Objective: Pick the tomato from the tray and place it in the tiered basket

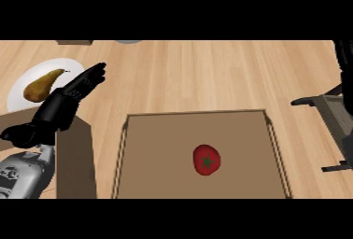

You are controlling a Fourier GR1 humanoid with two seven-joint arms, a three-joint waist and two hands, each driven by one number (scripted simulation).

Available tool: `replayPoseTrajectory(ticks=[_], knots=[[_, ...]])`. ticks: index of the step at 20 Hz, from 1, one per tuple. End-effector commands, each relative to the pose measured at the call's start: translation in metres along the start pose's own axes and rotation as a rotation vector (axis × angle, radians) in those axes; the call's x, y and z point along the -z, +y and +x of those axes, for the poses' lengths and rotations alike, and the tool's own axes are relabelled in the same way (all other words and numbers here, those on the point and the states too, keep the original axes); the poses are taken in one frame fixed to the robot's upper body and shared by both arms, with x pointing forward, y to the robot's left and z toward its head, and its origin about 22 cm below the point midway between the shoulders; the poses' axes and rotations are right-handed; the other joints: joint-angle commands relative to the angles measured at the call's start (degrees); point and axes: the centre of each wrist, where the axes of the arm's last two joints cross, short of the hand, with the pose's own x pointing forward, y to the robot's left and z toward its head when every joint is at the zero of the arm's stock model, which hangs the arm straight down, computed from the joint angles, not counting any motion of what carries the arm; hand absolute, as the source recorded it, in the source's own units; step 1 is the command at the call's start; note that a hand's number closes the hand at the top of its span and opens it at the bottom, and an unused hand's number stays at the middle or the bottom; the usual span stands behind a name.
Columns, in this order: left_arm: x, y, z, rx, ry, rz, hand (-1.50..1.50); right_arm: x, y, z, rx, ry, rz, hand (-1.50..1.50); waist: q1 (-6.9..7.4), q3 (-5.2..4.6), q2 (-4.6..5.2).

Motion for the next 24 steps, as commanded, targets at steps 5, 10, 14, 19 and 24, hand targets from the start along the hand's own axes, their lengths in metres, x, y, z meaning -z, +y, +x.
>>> replayPoseTrajectory(ticks=[5, 10, 14, 19, 24], knots=[[-0.024, 0.049, -0.042, 0.168, 0.141, 0.249, 0.00, -0.069, 0.063, -0.008, 0.278, -0.028, 0.076, 1.50, -1.14, -0.12, -1.26], [-0.037, 0.042, -0.052, 0.140, 0.209, 0.262, 0.00, -0.117, 0.021, -0.087, -0.030, 0.304, -0.385, -1.50, -3.13, -0.24, -0.58], [-0.052, 0.048, -0.063, 0.143, 0.238, 0.287, 0.00, -0.160, 0.031, -0.071, -0.050, 0.264, -0.381, -1.50, -2.92, -0.28, -1.35], [-0.048, 0.043, -0.062, 0.136, 0.228, 0.286, 0.00, -0.184, 0.027, -0.048, -0.209, 0.278, -0.152, -1.50, -2.35, -0.46, -1.17], [-0.044, 0.044, -0.057, 0.145, 0.204, 0.272, 0.00, -0.189, 0.011, -0.025, -0.447, 0.381, 0.085, -1.50, -1.41, -0.78, -0.64]])
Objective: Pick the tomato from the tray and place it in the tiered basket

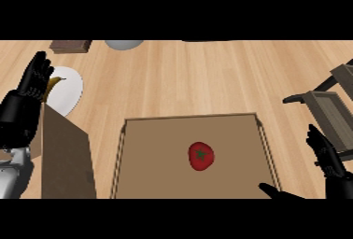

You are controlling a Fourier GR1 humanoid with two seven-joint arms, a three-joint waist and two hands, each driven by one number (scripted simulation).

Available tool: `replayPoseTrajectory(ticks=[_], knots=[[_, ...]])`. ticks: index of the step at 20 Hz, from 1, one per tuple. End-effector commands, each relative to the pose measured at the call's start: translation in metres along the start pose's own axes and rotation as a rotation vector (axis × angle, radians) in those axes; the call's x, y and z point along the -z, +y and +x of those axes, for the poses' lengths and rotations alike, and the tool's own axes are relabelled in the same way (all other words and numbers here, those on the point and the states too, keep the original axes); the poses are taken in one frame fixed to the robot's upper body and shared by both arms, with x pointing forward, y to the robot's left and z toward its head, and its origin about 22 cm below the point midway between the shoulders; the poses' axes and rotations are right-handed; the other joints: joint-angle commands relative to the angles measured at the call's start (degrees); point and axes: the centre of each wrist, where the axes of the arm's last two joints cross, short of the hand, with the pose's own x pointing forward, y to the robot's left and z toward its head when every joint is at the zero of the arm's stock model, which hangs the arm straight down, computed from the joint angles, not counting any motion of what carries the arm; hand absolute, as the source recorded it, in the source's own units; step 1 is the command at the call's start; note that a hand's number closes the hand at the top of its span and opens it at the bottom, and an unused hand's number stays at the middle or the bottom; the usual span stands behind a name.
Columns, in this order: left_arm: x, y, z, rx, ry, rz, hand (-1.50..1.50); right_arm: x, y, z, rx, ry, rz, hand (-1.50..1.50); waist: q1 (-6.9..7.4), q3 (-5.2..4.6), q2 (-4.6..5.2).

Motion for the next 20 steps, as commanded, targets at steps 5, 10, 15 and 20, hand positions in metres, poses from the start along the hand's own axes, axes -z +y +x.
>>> replayPoseTrajectory(ticks=[5, 10, 15, 20], knots=[[-0.025, -0.011, -0.046, 0.083, 0.238, -0.032, 0.00, -0.017, -0.010, 0.043, -0.270, 0.082, 0.179, -1.50, 1.90, -1.44, 1.71], [-0.018, -0.015, -0.040, 0.072, 0.214, -0.045, 0.00, -0.017, -0.007, 0.073, -0.293, 0.192, 0.162, -1.50, 2.85, -1.37, 1.83], [-0.014, -0.015, -0.040, 0.074, 0.226, -0.049, 0.00, -0.016, 0.007, 0.086, -0.309, 0.312, 0.214, -1.50, 3.79, -1.27, 1.92], [-0.019, -0.022, -0.048, 0.073, 0.234, -0.063, 0.00, -0.013, 0.024, 0.087, -0.398, 0.386, 0.255, -1.50, 3.55, -1.23, 1.87]])
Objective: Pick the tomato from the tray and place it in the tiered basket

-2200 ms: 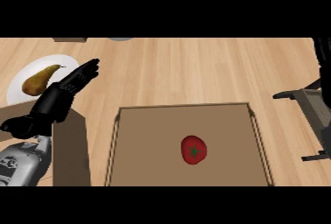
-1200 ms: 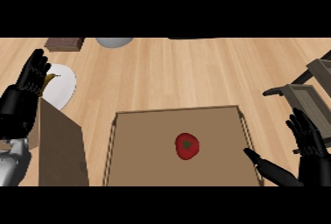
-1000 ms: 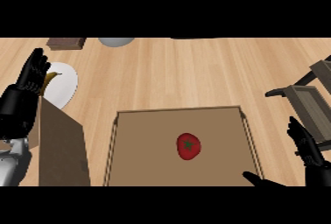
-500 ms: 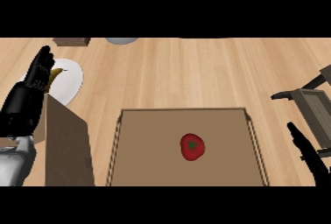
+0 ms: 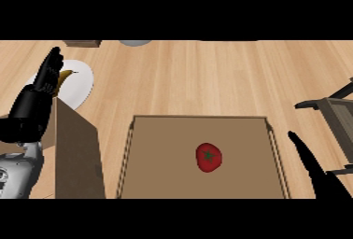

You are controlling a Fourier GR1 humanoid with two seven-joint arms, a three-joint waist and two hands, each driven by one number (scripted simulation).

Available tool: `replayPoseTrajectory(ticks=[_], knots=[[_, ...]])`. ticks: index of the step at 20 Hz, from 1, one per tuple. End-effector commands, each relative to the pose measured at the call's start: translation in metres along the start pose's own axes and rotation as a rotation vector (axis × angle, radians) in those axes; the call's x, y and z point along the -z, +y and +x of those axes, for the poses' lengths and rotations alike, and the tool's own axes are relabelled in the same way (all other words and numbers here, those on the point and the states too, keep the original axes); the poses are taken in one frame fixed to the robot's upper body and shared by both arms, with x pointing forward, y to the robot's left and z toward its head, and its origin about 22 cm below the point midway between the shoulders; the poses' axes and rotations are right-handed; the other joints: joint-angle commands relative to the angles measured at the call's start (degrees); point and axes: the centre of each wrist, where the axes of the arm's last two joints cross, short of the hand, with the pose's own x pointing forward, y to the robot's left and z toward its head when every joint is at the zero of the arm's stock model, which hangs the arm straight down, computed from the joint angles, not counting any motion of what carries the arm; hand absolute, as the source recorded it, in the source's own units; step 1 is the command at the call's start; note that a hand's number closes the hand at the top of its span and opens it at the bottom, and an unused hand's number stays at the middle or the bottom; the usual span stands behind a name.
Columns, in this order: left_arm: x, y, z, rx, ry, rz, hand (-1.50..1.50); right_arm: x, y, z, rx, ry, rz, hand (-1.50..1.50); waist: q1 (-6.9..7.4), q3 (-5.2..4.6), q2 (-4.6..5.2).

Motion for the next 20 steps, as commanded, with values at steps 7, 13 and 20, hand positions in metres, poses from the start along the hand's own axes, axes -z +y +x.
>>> replayPoseTrajectory(ticks=[7, 13, 20], knots=[[-0.034, -0.009, -0.060, 0.024, 0.271, -0.001, 0.00, 0.013, 0.027, 0.024, -0.086, 0.099, 0.034, -1.50, 0.09, -1.46, 1.35], [-0.030, -0.013, -0.051, 0.025, 0.290, 0.021, 0.00, 0.004, 0.040, 0.025, -0.161, 0.085, 0.036, -1.50, -1.52, -1.31, 0.64], [-0.032, -0.006, -0.053, 0.024, 0.283, 0.007, 0.00, 0.013, 0.054, 0.037, -0.233, 0.083, -0.024, -1.50, -1.39, -1.33, 0.75]])
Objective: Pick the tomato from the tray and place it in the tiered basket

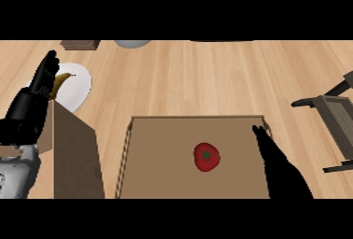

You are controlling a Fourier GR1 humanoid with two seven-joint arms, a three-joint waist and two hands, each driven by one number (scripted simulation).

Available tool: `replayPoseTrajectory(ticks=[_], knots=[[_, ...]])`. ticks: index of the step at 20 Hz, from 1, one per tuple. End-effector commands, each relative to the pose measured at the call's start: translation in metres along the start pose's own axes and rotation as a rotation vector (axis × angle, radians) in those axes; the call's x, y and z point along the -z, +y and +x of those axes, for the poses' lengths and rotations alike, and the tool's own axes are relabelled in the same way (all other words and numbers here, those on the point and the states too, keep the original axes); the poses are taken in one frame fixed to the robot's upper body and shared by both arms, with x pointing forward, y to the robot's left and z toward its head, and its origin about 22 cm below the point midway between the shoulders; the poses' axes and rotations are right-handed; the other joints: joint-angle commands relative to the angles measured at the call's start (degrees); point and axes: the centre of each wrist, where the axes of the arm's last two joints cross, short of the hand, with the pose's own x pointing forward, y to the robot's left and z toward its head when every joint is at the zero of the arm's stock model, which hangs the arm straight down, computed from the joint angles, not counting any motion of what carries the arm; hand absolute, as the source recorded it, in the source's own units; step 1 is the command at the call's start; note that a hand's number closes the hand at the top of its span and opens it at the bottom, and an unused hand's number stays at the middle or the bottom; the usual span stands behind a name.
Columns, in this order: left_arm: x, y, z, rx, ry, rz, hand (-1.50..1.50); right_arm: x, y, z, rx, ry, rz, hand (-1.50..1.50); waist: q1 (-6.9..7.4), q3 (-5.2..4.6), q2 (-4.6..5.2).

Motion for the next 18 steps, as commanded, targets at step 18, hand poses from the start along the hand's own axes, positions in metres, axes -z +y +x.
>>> replayPoseTrajectory(ticks=[18], knots=[[-0.032, -0.004, -0.053, 0.017, 0.258, -0.007, 0.00, 0.014, 0.046, 0.026, -0.036, 0.166, 0.027, -1.50, -0.46, -1.65, 1.45]])
